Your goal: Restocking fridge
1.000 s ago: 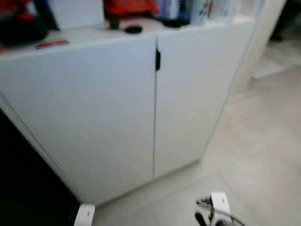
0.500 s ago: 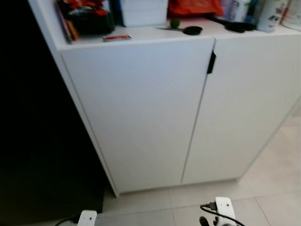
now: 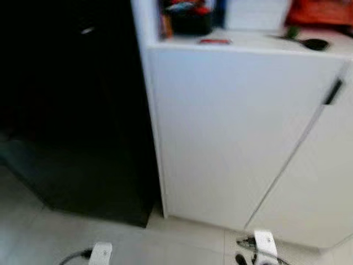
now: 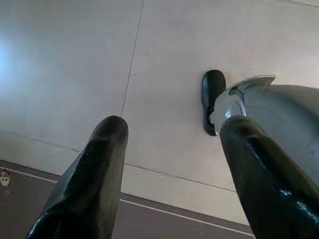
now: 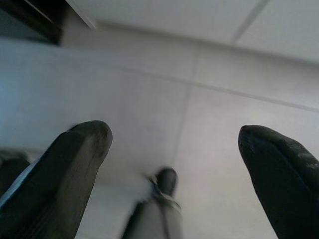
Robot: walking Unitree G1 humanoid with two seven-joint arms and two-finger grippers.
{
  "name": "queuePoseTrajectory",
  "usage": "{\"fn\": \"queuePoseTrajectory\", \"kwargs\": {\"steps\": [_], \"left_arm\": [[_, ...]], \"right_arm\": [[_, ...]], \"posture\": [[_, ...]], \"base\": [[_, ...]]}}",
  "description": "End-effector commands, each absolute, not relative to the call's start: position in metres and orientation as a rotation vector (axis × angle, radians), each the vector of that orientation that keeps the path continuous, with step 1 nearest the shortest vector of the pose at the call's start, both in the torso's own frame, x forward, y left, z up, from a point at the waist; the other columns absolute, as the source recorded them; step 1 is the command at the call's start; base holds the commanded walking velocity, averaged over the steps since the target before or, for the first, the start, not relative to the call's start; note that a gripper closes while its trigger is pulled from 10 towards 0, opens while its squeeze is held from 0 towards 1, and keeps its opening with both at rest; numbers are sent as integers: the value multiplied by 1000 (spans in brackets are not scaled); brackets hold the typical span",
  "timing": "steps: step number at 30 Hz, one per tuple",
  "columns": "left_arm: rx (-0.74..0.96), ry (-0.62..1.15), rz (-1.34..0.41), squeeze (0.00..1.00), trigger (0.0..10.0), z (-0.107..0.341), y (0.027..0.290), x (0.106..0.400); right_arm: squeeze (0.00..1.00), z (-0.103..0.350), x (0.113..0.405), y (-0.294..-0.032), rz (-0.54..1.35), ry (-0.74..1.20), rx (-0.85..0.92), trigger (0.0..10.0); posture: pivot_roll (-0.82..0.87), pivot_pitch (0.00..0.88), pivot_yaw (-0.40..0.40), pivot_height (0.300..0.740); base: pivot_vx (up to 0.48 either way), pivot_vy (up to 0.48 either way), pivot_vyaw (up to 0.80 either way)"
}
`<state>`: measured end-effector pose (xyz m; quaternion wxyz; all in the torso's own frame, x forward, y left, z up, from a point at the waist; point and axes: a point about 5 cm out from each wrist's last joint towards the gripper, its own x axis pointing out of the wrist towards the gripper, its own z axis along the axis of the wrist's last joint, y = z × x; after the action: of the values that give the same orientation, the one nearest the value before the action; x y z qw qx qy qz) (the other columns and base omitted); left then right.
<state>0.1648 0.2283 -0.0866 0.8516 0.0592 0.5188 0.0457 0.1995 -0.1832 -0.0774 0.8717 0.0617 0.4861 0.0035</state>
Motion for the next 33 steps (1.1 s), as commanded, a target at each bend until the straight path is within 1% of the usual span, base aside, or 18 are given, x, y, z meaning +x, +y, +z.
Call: {"fn": "queuePoseTrajectory", "kwargs": {"steps": [1,13,22,33], "left_arm": [[114,1075,97,0,10000,-85,225,171],[96,1077,112,0,10000,-84,224,172],[88,1076,120,0,10000,-84,223,173],[88,1075,123,0,10000,-84,224,174]], "right_arm": [[0,-81,191,-192,-35,1041,141,10000],[0,-80,192,-194,-48,1038,148,10000],[0,-79,193,-194,-54,1034,153,10000],[0,-79,194,-194,-61,1033,158,10000]], "posture": [[66,0,-39,740],[76,0,-49,740],[76,0,-52,740],[82,0,-48,740]], "base": [[0,0,0],[0,0,0],[0,309,0],[0,416,0]]}}
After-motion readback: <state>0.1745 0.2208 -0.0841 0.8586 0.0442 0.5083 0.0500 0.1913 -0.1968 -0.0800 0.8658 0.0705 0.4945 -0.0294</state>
